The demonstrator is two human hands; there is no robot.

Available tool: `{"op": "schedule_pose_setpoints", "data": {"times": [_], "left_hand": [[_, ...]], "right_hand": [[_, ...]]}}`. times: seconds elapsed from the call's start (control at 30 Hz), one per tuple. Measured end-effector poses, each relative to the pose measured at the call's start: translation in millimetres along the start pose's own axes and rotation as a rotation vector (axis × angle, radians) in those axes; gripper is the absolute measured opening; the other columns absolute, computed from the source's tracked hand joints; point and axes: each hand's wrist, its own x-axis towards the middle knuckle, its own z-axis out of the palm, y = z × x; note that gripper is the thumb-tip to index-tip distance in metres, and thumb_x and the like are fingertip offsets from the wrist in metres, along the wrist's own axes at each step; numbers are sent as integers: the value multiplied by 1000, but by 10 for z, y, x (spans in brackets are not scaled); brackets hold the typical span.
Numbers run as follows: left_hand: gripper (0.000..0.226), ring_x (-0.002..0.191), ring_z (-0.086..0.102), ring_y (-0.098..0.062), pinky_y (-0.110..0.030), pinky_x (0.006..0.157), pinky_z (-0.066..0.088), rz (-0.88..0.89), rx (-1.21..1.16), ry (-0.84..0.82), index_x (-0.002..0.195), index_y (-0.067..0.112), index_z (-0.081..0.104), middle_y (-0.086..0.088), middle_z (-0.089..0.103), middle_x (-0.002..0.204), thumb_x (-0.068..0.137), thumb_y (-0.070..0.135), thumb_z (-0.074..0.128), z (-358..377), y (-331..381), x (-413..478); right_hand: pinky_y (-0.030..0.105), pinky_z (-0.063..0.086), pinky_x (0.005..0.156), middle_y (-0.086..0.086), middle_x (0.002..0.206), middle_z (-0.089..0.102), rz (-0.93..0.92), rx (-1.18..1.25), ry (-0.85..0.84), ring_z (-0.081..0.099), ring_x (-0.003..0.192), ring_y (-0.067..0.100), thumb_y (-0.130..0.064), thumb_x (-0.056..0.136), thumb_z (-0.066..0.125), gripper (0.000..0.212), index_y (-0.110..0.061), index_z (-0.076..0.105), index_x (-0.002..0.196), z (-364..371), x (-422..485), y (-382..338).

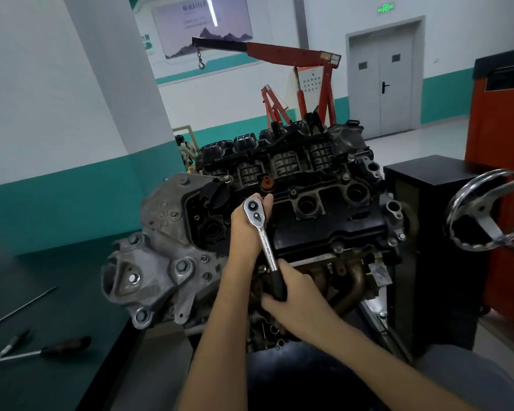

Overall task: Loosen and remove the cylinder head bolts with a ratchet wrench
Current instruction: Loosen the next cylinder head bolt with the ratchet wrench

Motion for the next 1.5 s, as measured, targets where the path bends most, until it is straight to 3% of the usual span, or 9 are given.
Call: {"op": "schedule_pose_setpoints", "data": {"times": [0.13,0.33,0.43,0.6,0.83,1.07,1.23,1.4,1.5], "left_hand": [[48,54,23,-8,-21,51,24,19,23,-47,61,20,26,9,25,55,95,18,59,-48,17,-17],[46,54,41,4,-13,57,34,64,67,-109,50,28,51,16,46,52,91,8,59,-129,-42,-3],[46,60,49,7,-15,61,39,57,40,-75,54,35,61,17,60,61,88,3,57,-135,-40,-23],[46,61,32,-12,-29,60,28,80,-16,18,59,22,32,8,34,57,93,16,62,-27,-58,-80],[46,59,33,-13,-27,55,31,9,64,59,65,7,32,-5,36,62,92,27,64,-27,-72,-42],[47,58,32,-8,-24,57,29,89,81,-61,54,24,36,12,35,54,93,22,62,-68,-27,-16],[43,56,46,4,-15,59,38,55,23,58,55,24,50,16,49,52,93,5,59,-59,-63,-49],[42,66,37,-14,-29,61,33,44,-48,185,68,-6,39,-9,39,66,93,17,63,45,-42,-144],[43,66,35,-17,-26,58,32,4,-8,218,70,-9,40,-12,38,68,94,20,62,81,-17,-105]], "right_hand": [[19,31,34,1,46,43,277,448,-197,37,35,14,-7,88,59,17,-11,46,77,-226,100,-123],[36,48,46,4,58,58,-32,-646,-226,57,49,25,-22,83,65,18,-23,57,68,-1353,572,-466],[27,43,55,-3,61,55,-129,-795,-233,55,56,16,-23,81,67,32,-29,49,56,-1432,715,-558],[15,31,47,-7,53,49,-101,-421,10,42,46,0,-22,81,68,29,-22,47,61,-797,206,-126],[15,33,44,1,58,43,15,59,193,40,44,5,-6,83,55,19,-13,41,72,281,28,-25],[24,40,53,-5,61,50,-14,-660,-128,48,54,10,-18,79,64,24,-20,45,63,-992,370,-201],[33,47,59,-1,67,51,-123,-938,-183,53,58,17,-21,85,61,16,-12,54,74,-1349,687,-482],[17,34,47,-1,61,49,-50,-493,62,48,53,14,-18,84,61,28,-20,40,67,-610,185,-88],[22,46,53,7,72,57,50,-182,182,56,60,18,-16,86,57,13,-18,45,80,91,43,-6]]}}
